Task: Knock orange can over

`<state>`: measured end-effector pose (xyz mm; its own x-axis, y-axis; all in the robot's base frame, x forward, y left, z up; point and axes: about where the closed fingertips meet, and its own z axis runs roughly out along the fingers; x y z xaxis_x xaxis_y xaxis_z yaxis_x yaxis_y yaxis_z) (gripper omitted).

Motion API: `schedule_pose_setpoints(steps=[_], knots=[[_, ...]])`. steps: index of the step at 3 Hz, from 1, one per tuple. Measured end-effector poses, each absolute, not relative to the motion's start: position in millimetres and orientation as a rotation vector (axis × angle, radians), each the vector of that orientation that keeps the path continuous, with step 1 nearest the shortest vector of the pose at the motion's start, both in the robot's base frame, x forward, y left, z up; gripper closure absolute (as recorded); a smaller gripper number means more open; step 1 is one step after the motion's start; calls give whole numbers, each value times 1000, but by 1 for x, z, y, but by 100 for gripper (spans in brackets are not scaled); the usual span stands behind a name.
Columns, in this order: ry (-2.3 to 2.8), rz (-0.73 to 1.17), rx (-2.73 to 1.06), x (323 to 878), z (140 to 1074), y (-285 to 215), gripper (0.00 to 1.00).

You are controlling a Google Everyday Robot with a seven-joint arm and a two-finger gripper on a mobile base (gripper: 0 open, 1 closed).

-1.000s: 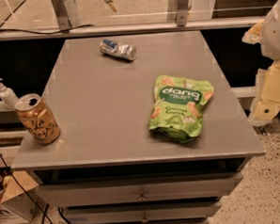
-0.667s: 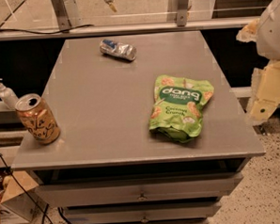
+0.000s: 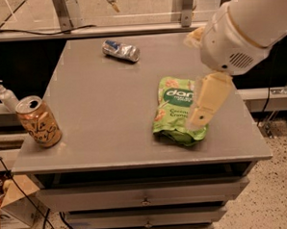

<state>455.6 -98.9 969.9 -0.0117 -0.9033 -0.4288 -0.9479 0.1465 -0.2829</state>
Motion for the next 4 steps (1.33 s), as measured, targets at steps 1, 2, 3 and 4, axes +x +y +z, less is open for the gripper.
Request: schedule_pose_setpoints(steps=[1, 2, 3, 4], knots=[[1806, 251, -1808, 457, 961, -36, 0], [1791, 266, -1812, 456, 962, -29, 0], [1778, 334, -1777, 460, 956, -16, 0], [1731, 461, -1731, 472, 943, 16, 0]])
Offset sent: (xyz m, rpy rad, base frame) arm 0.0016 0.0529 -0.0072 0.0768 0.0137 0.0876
